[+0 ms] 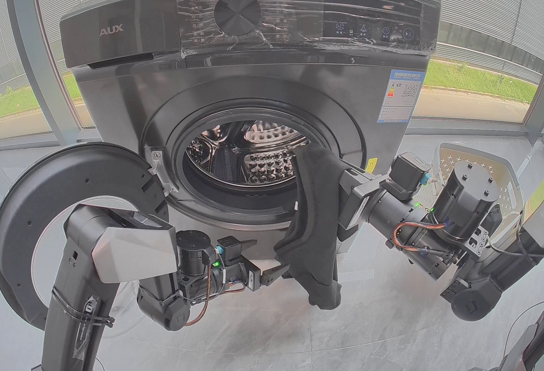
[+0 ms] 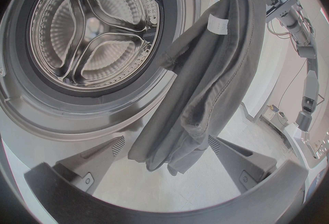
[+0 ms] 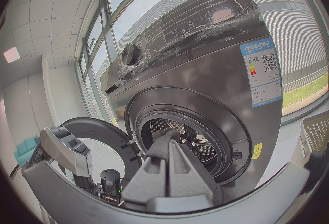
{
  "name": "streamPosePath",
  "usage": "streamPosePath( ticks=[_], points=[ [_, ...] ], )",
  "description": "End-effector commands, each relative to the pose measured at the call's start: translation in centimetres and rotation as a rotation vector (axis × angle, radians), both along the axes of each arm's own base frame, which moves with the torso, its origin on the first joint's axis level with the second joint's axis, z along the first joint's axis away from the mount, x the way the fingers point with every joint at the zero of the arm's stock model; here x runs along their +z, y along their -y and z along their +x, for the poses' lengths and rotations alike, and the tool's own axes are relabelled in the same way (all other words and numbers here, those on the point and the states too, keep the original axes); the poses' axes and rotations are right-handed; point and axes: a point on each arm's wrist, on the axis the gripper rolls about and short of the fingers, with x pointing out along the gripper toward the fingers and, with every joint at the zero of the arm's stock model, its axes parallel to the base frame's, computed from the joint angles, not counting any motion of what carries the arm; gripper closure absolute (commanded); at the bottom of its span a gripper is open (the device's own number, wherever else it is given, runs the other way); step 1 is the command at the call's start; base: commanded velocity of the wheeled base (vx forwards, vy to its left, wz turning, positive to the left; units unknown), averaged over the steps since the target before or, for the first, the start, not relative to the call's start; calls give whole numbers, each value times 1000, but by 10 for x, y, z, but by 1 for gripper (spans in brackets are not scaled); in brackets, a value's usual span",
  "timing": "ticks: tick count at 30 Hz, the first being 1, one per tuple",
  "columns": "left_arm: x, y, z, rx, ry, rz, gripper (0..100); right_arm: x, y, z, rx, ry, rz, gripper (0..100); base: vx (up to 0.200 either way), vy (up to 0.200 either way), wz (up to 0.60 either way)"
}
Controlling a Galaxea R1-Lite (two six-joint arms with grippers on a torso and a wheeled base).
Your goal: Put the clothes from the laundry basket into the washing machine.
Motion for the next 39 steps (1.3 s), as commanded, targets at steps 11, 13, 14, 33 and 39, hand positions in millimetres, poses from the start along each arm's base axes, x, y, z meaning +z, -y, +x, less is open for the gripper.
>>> streamPosePath(
  ticks=[11,13,14,33,39],
  points=[
    [-10,14,9,-18,21,-15,0,-1,-1,0,2,-1,-1,100,0,0,0],
    [-8,17,13,-12,41,-26,0,-1,-1,0,2,-3,-3,100,0,0,0],
    [-7,18,15,-10,49,-30,0,-1,-1,0,2,-3,-3,100,0,0,0],
    [11,14,19,23,93,-47,100,-4,0,0,2,-11,-10,100,0,0,0],
    [44,-8,3,51,94,-48,100,-5,2,1,-7,-13,-11,100,0,0,0]
  ],
)
